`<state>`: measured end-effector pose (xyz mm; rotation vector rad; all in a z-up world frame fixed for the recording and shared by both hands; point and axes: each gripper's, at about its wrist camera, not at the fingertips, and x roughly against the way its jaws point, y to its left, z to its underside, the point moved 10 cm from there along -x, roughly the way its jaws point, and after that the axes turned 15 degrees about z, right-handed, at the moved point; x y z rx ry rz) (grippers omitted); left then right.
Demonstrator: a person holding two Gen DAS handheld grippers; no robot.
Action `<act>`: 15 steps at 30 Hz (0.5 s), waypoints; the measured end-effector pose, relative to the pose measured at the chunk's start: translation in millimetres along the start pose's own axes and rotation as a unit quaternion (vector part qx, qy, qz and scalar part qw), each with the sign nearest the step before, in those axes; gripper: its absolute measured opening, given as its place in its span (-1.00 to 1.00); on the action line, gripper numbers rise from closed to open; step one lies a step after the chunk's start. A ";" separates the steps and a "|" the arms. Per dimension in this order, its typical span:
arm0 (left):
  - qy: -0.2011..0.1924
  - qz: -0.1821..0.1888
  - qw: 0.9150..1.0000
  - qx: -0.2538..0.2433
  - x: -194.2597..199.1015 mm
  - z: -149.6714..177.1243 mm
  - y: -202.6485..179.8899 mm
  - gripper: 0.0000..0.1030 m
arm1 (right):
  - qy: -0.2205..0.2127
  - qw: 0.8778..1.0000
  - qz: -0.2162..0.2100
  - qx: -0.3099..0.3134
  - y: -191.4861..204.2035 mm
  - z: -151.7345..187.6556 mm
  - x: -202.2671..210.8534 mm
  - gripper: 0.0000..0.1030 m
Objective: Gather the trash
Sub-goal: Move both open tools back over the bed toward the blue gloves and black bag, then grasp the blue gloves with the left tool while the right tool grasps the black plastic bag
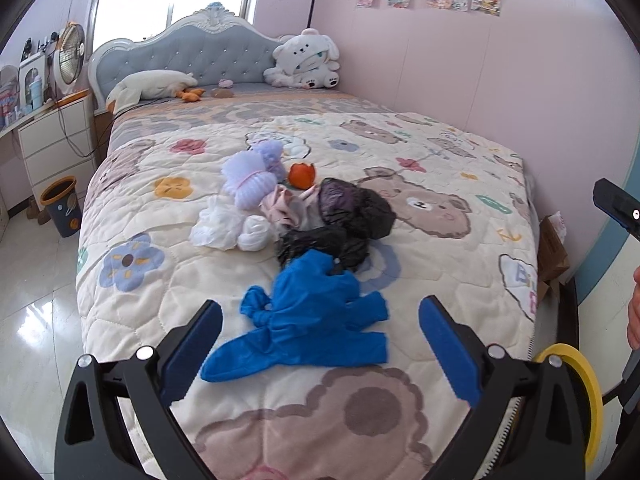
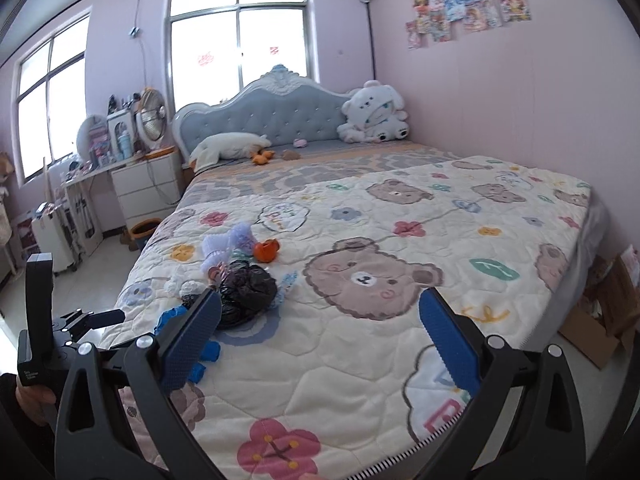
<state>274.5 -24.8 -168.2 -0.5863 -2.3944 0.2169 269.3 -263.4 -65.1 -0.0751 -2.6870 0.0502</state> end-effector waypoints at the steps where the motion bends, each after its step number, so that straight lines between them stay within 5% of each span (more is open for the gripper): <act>1: 0.002 -0.002 1.000 0.002 -1.5 0.7 4.0 0.84 | 0.002 1.000 -0.006 0.008 7.6 -0.4 -7.6 0.85; 15: 0.006 0.007 0.999 0.049 -26.3 -4.1 36.7 0.84 | 0.071 0.990 -0.079 0.096 95.1 12.2 -125.8 0.85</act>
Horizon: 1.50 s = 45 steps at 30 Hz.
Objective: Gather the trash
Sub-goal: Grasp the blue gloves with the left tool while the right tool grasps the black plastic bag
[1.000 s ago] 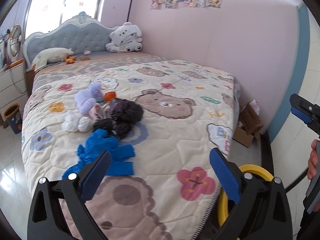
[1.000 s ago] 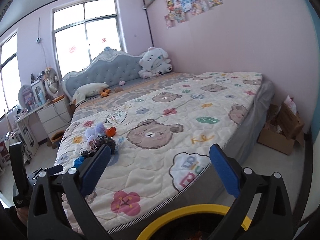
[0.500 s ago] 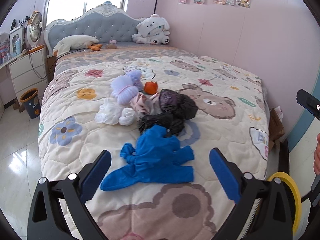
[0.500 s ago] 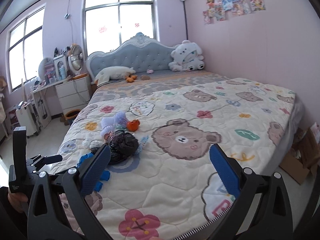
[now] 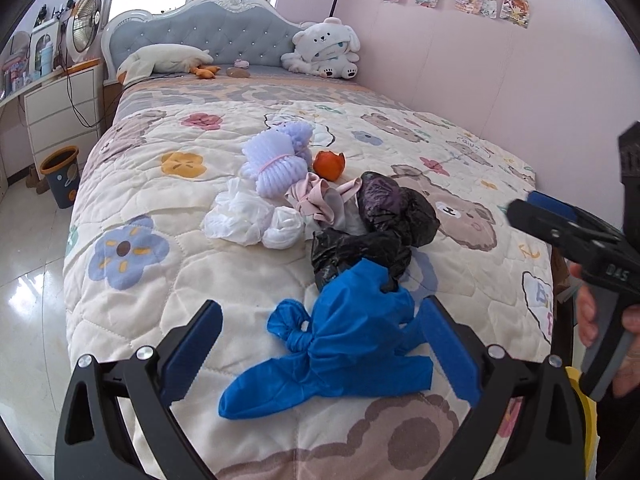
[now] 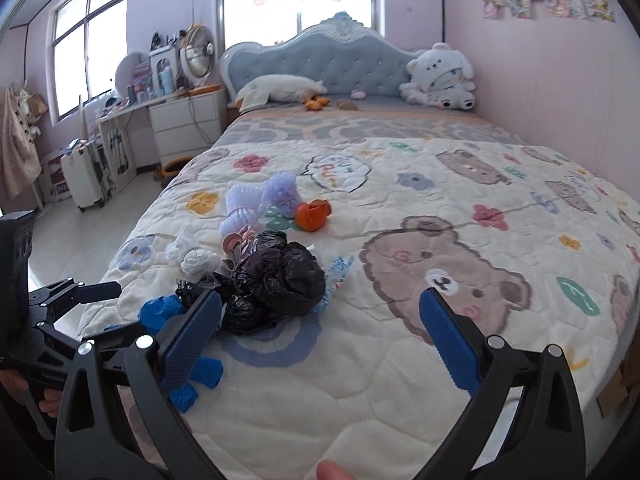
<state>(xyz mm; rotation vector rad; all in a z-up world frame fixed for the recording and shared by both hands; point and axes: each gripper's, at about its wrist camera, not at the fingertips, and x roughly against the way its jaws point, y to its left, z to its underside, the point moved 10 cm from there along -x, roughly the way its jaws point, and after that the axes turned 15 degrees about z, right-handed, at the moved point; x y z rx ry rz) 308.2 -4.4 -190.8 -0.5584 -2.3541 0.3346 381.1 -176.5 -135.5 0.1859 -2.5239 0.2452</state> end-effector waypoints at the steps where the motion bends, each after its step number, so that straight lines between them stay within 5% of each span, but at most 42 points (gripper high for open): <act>1: 0.000 0.001 1.000 0.001 -2.5 -0.8 0.3 0.84 | 0.003 1.000 -0.007 0.003 4.3 -3.4 -9.8 0.85; 13: 0.006 0.032 0.999 0.028 -29.7 3.3 6.5 0.83 | 0.040 0.997 -0.054 0.045 49.7 -22.9 -82.4 0.84; 22: 0.000 0.050 0.998 0.031 -32.7 6.8 5.9 0.53 | 0.048 0.995 -0.053 0.069 66.3 -23.5 -103.6 0.83; 27: 0.016 0.063 0.998 -0.010 -35.0 15.4 -11.7 -0.04 | 0.064 0.995 -0.053 0.055 61.1 -12.0 -113.2 0.49; 32: 0.031 0.080 0.995 -0.051 -38.6 25.3 -32.2 -0.39 | 0.065 0.996 -0.050 0.040 56.7 -6.9 -110.3 -0.05; 45: 0.037 0.108 0.992 -0.052 -23.8 28.0 -41.5 -0.50 | 0.067 0.995 -0.064 -0.028 28.9 -14.4 -92.3 -0.28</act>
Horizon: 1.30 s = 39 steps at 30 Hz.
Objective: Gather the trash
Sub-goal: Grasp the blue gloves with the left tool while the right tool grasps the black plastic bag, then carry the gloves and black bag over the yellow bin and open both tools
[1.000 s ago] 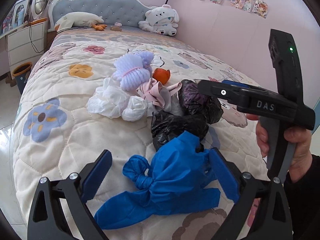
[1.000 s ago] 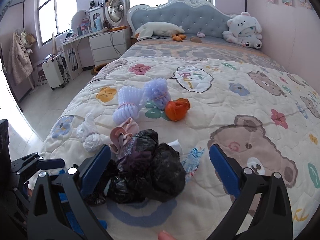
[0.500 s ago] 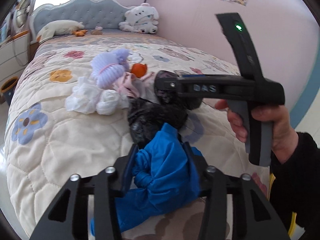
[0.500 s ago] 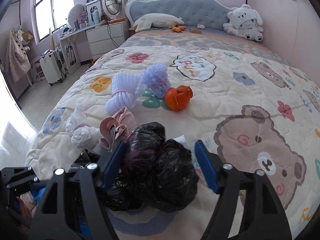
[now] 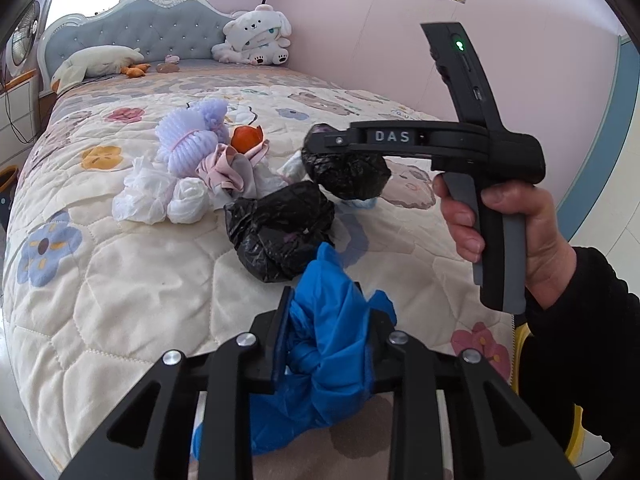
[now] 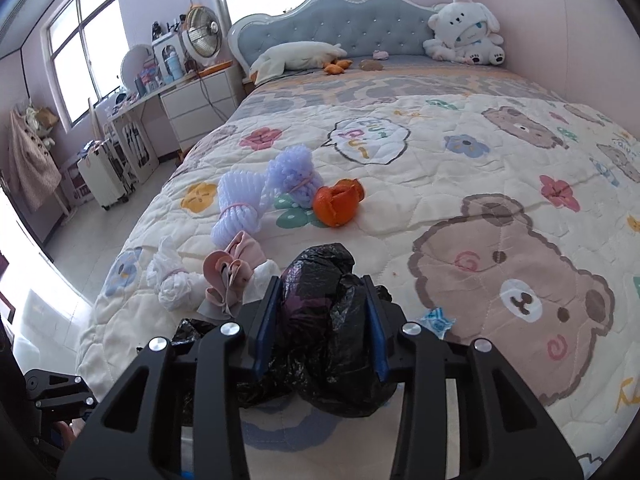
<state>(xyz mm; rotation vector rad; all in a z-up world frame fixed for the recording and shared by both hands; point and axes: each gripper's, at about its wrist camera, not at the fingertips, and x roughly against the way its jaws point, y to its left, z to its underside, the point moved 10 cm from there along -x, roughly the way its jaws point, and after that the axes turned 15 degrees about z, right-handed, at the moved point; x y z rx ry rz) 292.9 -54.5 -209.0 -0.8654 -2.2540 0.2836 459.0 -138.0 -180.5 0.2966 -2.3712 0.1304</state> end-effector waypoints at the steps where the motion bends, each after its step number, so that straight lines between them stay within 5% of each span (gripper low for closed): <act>1: -0.001 0.002 1.000 0.002 2.6 -0.9 -0.2 -0.50 | 0.000 1.000 -0.001 -0.004 -2.6 -1.0 2.4 -0.28; 20: -0.060 -0.021 0.998 -0.007 72.7 -25.1 -17.6 -0.52 | -0.072 0.995 0.026 -0.058 -43.3 -17.8 111.7 -0.29; 39: -0.110 -0.033 0.992 -0.046 128.5 -44.2 -72.9 -0.51 | -0.140 0.985 0.051 -0.092 -70.4 7.0 248.6 -0.29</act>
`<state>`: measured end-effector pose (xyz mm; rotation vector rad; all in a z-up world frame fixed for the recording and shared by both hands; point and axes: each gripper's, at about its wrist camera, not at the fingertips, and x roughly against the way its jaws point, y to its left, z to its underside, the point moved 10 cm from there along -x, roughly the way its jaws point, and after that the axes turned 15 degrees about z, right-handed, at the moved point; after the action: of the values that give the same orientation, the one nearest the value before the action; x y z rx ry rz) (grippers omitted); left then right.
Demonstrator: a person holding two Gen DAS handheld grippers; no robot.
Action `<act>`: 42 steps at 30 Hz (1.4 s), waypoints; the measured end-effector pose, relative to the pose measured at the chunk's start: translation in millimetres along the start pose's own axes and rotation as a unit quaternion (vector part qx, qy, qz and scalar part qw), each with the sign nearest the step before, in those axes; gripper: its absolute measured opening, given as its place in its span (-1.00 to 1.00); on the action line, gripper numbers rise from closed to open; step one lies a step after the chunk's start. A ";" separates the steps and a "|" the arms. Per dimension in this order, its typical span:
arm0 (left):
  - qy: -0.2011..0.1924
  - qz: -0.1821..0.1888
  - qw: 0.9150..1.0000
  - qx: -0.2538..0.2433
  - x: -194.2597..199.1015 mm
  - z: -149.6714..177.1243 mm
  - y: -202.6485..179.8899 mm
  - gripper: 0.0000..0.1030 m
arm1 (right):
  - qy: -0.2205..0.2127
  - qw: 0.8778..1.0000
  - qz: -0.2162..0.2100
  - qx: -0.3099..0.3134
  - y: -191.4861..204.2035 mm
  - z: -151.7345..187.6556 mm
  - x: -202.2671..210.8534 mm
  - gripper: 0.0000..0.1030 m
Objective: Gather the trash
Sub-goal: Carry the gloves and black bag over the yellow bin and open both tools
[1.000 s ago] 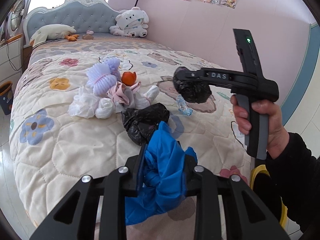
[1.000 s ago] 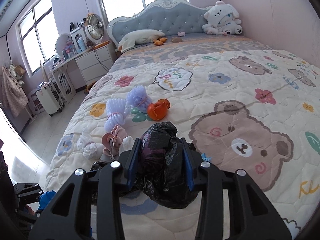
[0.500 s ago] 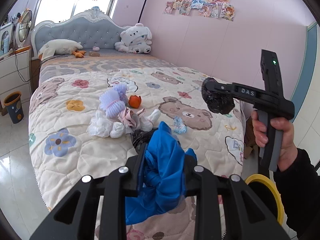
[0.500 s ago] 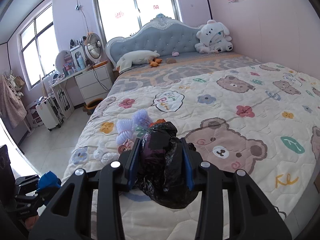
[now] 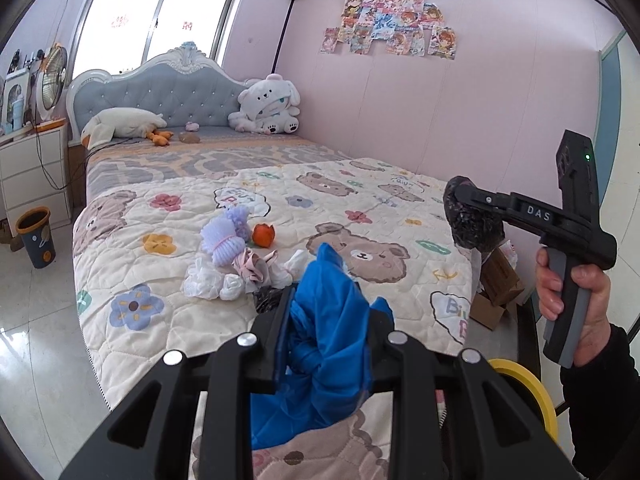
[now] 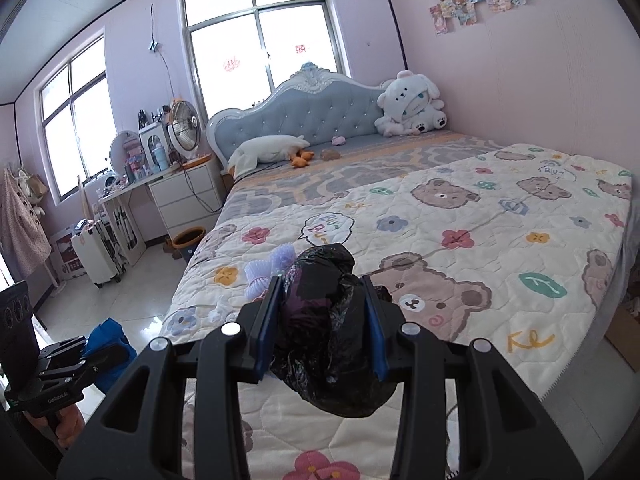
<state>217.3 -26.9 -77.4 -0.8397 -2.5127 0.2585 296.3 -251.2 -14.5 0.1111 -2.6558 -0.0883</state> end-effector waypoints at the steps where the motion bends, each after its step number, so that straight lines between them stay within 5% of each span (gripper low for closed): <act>1: -0.001 0.002 1.000 -0.004 1.1 -1.2 -5.6 -0.51 | -0.002 1.000 0.002 -0.002 -2.6 1.2 6.7 -0.29; 12: -0.003 0.051 0.998 -0.039 1.1 -4.4 -71.9 -0.51 | -0.003 0.999 0.040 -0.029 -46.7 33.0 82.2 -0.29; 23: 0.038 0.102 0.991 -0.073 -23.5 19.6 -136.2 -0.51 | -0.014 0.995 0.082 -0.056 -86.7 60.7 150.9 -0.29; 42: 0.124 0.172 0.971 -0.108 -65.8 85.5 -206.2 -0.51 | 0.026 0.986 0.115 -0.115 -136.0 124.3 190.7 -0.28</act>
<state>114.5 -233.0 -110.9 -1.3104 -2.1774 -0.0114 78.7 -399.0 -47.8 -0.2655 -2.5647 -0.3083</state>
